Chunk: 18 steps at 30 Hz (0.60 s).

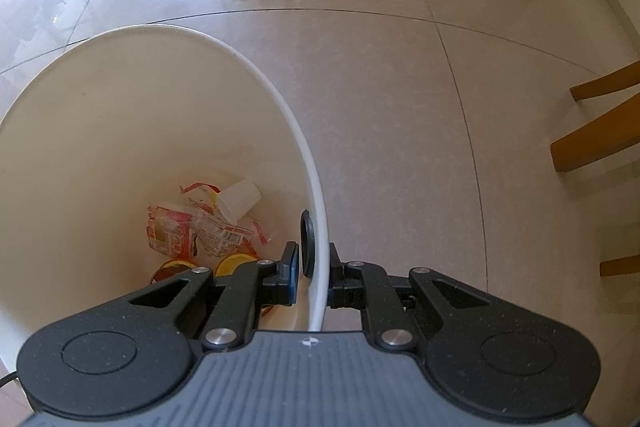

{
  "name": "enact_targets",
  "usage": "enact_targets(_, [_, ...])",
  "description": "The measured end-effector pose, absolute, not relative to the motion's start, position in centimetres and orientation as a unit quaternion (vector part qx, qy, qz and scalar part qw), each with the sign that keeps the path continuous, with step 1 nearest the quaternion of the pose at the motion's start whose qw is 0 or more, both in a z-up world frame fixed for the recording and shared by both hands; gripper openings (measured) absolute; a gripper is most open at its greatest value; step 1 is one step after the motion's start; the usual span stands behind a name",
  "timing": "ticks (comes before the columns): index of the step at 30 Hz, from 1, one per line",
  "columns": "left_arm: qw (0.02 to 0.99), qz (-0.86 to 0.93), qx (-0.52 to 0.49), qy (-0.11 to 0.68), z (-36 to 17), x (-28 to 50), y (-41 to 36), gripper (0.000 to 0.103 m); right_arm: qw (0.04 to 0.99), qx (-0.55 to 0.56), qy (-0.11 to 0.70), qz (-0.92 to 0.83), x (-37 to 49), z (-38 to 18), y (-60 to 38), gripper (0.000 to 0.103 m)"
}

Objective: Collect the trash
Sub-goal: 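Carry the juice carton over the bin and open the left gripper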

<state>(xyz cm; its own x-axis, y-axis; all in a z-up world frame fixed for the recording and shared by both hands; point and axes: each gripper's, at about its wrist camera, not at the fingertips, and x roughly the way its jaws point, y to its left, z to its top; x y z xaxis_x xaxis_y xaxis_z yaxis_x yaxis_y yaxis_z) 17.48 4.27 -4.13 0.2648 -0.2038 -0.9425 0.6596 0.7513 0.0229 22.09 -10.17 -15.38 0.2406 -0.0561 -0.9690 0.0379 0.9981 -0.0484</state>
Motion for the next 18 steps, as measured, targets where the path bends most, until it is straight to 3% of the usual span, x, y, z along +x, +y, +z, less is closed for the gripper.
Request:
enact_targets(6, [0.784,-0.318,0.174,0.504,0.4,19.6,0.6,0.030,0.789,-0.005,0.614,-0.027,22.0,-15.2,-10.5,0.015])
enact_targets(9, [0.789,-0.331,0.180,0.486,0.2,20.0,-1.5,0.029,0.789,-0.006,0.614,-0.027,22.0,-15.2,-10.5,0.015])
enact_targets(11, [0.783,-0.342,0.166,0.491,-0.5,20.6,-2.8,0.021,0.789,-0.005,0.614,-0.029,21.9,-15.3,-10.5,0.015])
enact_targets(15, [0.777,-0.346,0.171,0.498,-1.0,20.4,-5.1,0.020,0.788,-0.004,0.615,-0.026,22.0,-15.2,-10.5,0.015])
enact_targets(16, [0.775,-0.347,0.179,0.497,-1.1,20.0,-5.7,0.024,0.788,-0.004,0.615,-0.027,22.1,-15.2,-10.6,0.015])
enact_targets(17, [0.775,-0.347,0.188,0.494,-1.5,19.9,-5.9,0.042,0.789,-0.003,0.614,-0.028,22.1,-15.2,-10.6,0.015])
enact_targets(18, [0.774,-0.345,0.198,0.493,-1.6,19.7,-6.4,0.054,0.789,-0.005,0.614,-0.027,22.1,-15.2,-10.5,0.015])
